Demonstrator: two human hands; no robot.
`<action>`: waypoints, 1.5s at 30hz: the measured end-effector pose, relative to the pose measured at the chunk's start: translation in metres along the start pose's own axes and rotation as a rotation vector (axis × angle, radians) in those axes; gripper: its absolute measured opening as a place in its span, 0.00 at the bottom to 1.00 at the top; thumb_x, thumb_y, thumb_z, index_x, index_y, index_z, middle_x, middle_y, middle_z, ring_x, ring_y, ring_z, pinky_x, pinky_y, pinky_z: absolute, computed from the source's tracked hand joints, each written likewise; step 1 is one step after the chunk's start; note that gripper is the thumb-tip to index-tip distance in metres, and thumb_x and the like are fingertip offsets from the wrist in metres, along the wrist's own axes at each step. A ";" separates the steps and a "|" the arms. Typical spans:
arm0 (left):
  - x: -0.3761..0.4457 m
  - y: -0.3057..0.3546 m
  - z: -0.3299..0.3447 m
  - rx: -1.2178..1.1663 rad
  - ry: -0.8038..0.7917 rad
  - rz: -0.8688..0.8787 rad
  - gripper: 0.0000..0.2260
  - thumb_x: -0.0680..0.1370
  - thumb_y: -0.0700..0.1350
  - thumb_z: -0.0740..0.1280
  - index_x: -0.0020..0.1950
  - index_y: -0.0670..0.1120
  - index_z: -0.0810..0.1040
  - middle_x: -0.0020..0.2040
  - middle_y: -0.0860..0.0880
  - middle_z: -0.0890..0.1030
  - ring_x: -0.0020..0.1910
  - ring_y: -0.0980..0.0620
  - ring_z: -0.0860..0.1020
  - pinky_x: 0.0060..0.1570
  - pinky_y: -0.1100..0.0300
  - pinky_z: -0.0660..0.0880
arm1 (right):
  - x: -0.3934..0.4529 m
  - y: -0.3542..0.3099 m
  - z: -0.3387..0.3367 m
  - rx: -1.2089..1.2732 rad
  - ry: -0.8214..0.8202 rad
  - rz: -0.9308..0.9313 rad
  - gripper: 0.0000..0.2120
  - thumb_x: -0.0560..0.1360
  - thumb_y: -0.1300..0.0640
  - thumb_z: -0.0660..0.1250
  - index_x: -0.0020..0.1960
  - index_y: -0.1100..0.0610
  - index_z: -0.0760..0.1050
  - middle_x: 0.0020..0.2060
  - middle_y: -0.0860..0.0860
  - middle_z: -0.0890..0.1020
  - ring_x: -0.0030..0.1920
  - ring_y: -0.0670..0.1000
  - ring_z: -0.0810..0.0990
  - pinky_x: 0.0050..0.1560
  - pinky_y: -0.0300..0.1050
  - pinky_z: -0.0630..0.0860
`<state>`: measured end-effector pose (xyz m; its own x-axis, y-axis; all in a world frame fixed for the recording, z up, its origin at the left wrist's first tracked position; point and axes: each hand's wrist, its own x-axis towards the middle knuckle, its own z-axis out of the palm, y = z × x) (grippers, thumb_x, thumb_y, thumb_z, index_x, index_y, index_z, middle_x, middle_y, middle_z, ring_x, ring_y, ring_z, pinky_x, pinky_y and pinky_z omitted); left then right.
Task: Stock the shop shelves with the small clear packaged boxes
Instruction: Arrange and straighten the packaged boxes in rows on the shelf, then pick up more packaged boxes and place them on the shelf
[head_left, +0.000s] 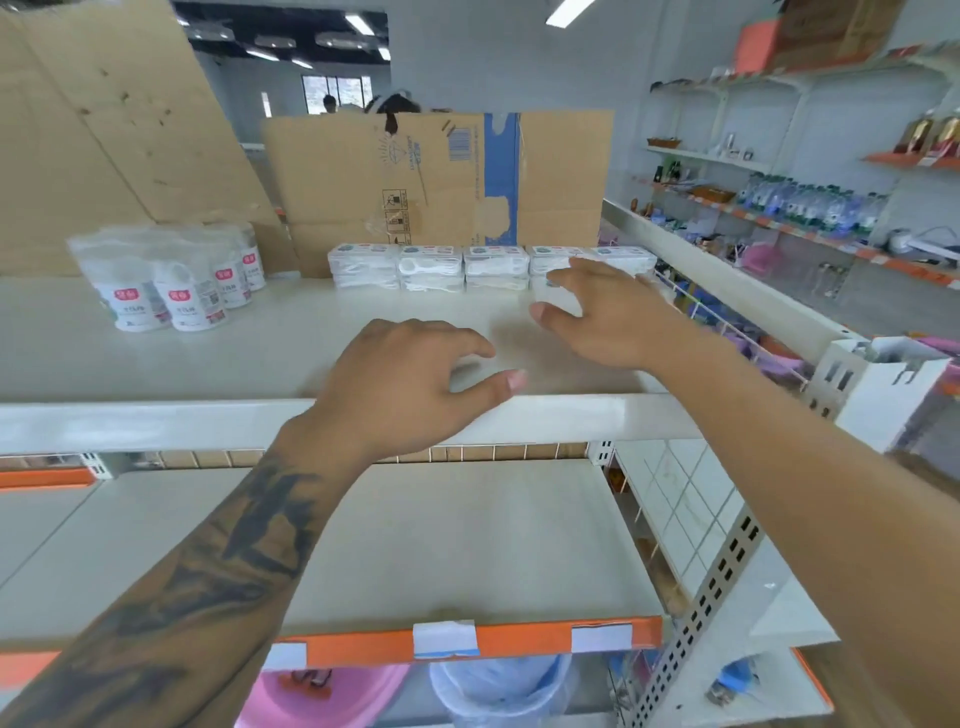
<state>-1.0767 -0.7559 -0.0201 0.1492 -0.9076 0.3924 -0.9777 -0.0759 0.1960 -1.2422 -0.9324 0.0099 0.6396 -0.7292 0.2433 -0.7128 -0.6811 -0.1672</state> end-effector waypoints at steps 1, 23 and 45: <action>-0.006 -0.002 -0.001 0.022 0.043 0.016 0.30 0.76 0.75 0.51 0.63 0.60 0.80 0.59 0.58 0.83 0.58 0.52 0.80 0.61 0.51 0.73 | -0.011 -0.010 0.002 0.039 0.030 -0.019 0.31 0.81 0.33 0.54 0.79 0.47 0.63 0.81 0.49 0.60 0.81 0.51 0.56 0.79 0.61 0.52; -0.316 -0.246 -0.078 0.093 0.180 -0.316 0.24 0.82 0.66 0.54 0.77 0.61 0.68 0.78 0.51 0.69 0.79 0.45 0.64 0.76 0.36 0.56 | -0.167 -0.382 0.193 0.241 0.489 -0.382 0.21 0.80 0.59 0.61 0.72 0.53 0.74 0.75 0.55 0.70 0.76 0.60 0.67 0.73 0.64 0.64; -0.485 -0.536 -0.263 0.422 0.224 -0.851 0.29 0.80 0.71 0.48 0.78 0.63 0.65 0.79 0.51 0.67 0.79 0.46 0.63 0.76 0.36 0.57 | -0.028 -0.806 0.227 0.448 0.326 -0.924 0.20 0.83 0.48 0.57 0.74 0.49 0.73 0.78 0.56 0.65 0.78 0.61 0.63 0.75 0.63 0.63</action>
<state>-0.5858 -0.1662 -0.0797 0.8116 -0.3849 0.4395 -0.4965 -0.8508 0.1718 -0.6200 -0.3781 -0.0791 0.7214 0.0882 0.6869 0.2198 -0.9697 -0.1063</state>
